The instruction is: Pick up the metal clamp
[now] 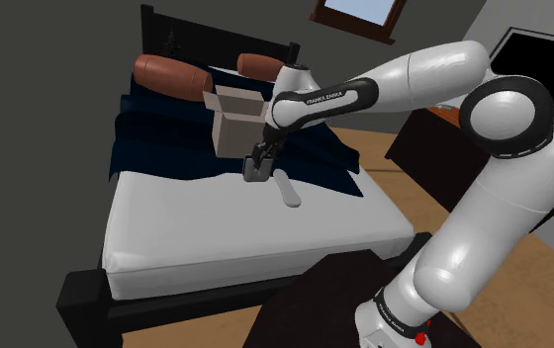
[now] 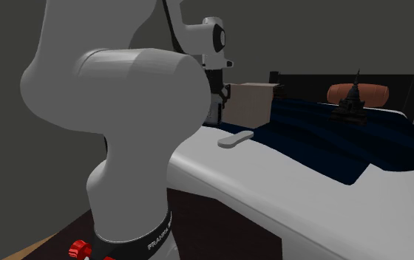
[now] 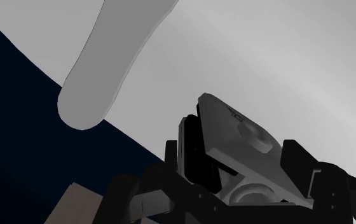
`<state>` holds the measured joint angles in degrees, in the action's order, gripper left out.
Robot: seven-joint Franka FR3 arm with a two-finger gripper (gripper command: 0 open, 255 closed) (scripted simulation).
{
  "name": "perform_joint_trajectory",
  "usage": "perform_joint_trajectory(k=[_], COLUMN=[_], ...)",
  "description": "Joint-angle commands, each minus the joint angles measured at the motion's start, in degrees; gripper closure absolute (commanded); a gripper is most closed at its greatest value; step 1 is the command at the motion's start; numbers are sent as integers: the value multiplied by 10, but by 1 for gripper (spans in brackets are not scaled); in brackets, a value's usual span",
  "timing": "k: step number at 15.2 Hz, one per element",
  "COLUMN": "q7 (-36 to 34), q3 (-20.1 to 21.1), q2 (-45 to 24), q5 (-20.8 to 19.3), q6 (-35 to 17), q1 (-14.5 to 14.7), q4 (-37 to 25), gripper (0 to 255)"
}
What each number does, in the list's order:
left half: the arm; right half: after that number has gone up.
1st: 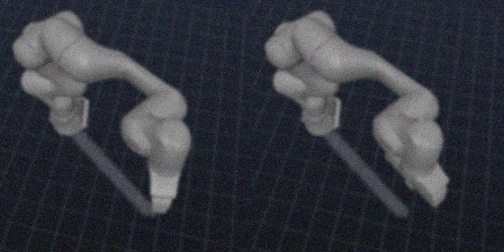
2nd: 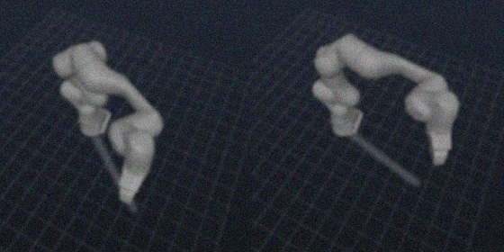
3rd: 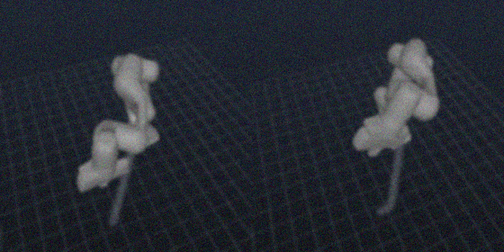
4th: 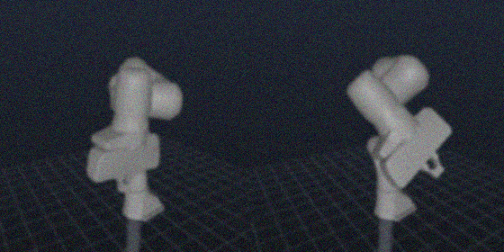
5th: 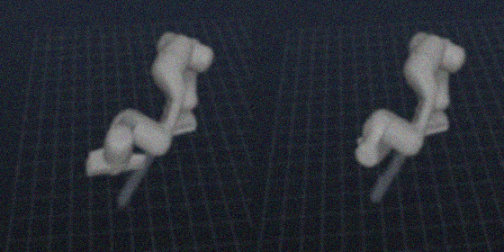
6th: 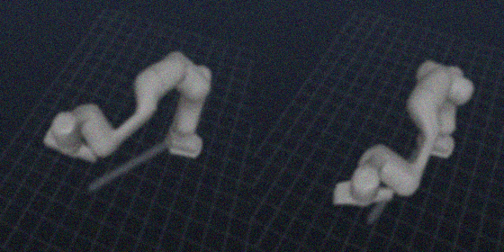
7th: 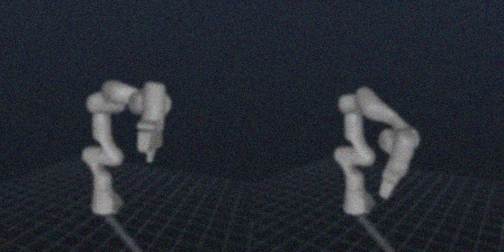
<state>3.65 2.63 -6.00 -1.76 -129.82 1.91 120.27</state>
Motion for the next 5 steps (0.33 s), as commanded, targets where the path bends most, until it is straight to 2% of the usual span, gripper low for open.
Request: perform_joint_trajectory(k=[1, 5], q7=[1, 1], q3=[0, 0], q2=[8, 16], q5=[1, 2], q6=[15, 31], q1=[0, 0], q4=[-7, -15], gripper=[255, 255])
